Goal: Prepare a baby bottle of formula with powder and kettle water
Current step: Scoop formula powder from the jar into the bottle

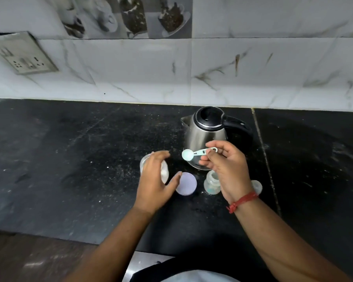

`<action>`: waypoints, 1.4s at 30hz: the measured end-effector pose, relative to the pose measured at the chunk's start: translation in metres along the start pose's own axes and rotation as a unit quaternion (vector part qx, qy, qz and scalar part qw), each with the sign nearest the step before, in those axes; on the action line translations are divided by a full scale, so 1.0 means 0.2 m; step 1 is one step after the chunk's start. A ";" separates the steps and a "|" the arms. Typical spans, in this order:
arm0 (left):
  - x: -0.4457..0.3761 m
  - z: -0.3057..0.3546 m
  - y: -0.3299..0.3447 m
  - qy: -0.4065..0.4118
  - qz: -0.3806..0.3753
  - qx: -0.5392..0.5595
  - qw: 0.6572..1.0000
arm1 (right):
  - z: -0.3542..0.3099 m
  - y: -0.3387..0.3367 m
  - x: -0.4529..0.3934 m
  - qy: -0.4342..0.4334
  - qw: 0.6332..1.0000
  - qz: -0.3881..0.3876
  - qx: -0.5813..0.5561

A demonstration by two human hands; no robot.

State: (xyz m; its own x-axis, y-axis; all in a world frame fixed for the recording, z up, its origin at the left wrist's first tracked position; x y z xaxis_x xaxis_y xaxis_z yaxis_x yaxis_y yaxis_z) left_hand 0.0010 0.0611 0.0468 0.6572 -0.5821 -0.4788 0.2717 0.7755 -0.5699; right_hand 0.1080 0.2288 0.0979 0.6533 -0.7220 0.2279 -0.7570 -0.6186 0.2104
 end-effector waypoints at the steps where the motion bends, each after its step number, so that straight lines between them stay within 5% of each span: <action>1: 0.00 -0.04 -0.05 -0.010 0.024 -0.015 1.000 | 0.01 0.06 -0.01 0.001 1.000 -0.010 -0.001; 7: 0.03 -0.33 -0.17 -0.172 -0.054 -0.021 0.983 | 0.13 0.39 -0.13 -0.045 0.985 -0.046 0.160; 12: 0.02 -0.42 -0.16 -0.162 -0.118 -0.036 0.979 | 0.22 0.53 -0.16 -0.154 0.864 -0.064 0.475; 17: 0.02 -0.45 -0.15 -0.148 -0.140 -0.020 0.979 | 0.29 0.59 -0.15 -0.146 0.781 -0.115 0.597; 21: 0.02 -0.45 -0.16 -0.145 -0.143 -0.002 0.979 | 0.30 0.60 -0.16 -0.129 0.783 -0.121 0.596; 27: 0.00 -0.45 -0.19 -0.131 -0.123 0.011 0.984 | 0.25 0.53 -0.14 -0.167 0.836 -0.054 0.520; 37: -0.19 -0.08 -0.13 0.063 -0.097 0.025 0.993 | -0.05 0.19 -0.08 -0.261 0.900 0.083 0.340; 42: -0.20 0.06 0.07 0.071 -0.154 0.060 0.984 | -0.17 -0.04 -0.12 -0.271 0.902 0.123 0.314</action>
State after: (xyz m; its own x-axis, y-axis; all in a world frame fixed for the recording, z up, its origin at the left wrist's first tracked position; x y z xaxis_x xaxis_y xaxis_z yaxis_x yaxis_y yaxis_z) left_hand -0.0134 0.0980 0.0659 0.4282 -0.8152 -0.3900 0.5294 0.5761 -0.6228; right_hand 0.0976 0.2617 0.1223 0.4915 -0.8017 -0.3402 -0.8470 -0.3493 -0.4007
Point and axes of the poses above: each hand's wrist, its own x-axis away from the middle knuckle, its own y-axis out of the palm, z = x × y, the point moved 2 cm from there along -x, towards the middle knuckle, and after that the axes turned 5 degrees about y, right-handed, at the moved point
